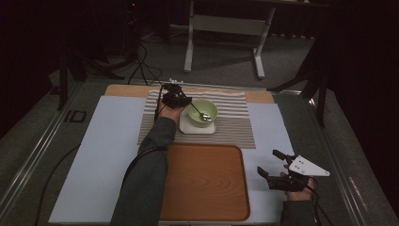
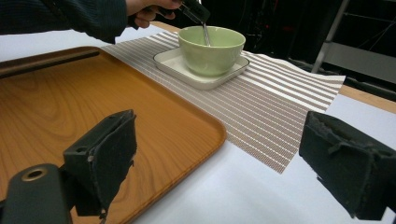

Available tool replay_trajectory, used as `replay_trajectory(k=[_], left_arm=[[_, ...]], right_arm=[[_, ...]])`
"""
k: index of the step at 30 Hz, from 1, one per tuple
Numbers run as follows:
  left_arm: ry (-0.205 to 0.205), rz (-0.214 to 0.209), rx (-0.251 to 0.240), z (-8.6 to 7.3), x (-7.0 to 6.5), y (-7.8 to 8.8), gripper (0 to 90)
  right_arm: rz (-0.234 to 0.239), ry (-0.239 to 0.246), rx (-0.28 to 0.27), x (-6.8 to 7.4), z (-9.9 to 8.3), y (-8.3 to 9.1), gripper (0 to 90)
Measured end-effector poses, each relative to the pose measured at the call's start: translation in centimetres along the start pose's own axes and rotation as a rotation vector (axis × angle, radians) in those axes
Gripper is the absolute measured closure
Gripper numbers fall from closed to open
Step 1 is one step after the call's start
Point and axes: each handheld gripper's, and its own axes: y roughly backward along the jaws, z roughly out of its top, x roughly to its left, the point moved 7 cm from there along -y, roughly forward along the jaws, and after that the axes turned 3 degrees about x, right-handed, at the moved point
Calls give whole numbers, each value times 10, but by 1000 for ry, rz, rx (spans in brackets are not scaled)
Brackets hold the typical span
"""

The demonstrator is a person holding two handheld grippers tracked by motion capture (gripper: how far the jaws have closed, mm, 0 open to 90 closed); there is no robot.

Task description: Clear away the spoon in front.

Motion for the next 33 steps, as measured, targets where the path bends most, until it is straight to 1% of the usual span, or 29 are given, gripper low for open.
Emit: replay_trajectory(k=[2,5,6,7,8,10,12,13,17,18,19,20,22,27,29,30,31,32,33], left_arm=[[1,5,6,0,0,-3,578],[4,12,21,0,-2,-6,609],[4,12,21,0,-2,-6,628],[-14,27,28,1,-5,-6,628],[-16,31,29,1,-6,-5,677],[-7,35,28,0,-7,-4,685],[-10,32,26,-1,-8,0,700],[-10,28,18,-1,-9,2,723],[-23,10,-6,1,-13,12,756],[-23,10,-6,1,-13,12,767],[-27,1,-16,2,-15,16,767],[-32,-4,-25,3,-16,18,791],[-44,-15,-34,4,-19,21,798],[-55,-52,-62,8,-29,29,844],[-69,-65,-66,8,-34,32,858],[-69,-65,-66,8,-34,32,865],[-73,-76,-74,10,-39,35,865],[-75,-79,-75,10,-40,36,884],[-69,-95,-80,11,-43,38,891]], right_arm=[[-1,0,-1,0,0,0,108],[-3,5,3,0,-1,0,108],[-3,5,3,0,-1,0,108],[-3,6,3,-1,-1,0,108],[-4,4,0,0,-1,1,108],[-4,5,1,0,-1,1,108],[-5,6,1,0,0,1,108],[-5,7,0,0,0,1,108],[-5,6,2,0,0,1,108],[-5,6,3,0,0,0,108],[-5,6,3,0,0,0,108],[-8,6,3,0,0,1,108],[-8,8,2,0,0,1,108],[-8,6,5,0,-1,0,108],[-8,6,5,0,-1,0,108],[-8,6,5,0,-1,0,108],[-7,6,5,0,-1,0,108],[-8,7,5,1,-1,0,108],[-8,8,5,1,-1,0,108]])
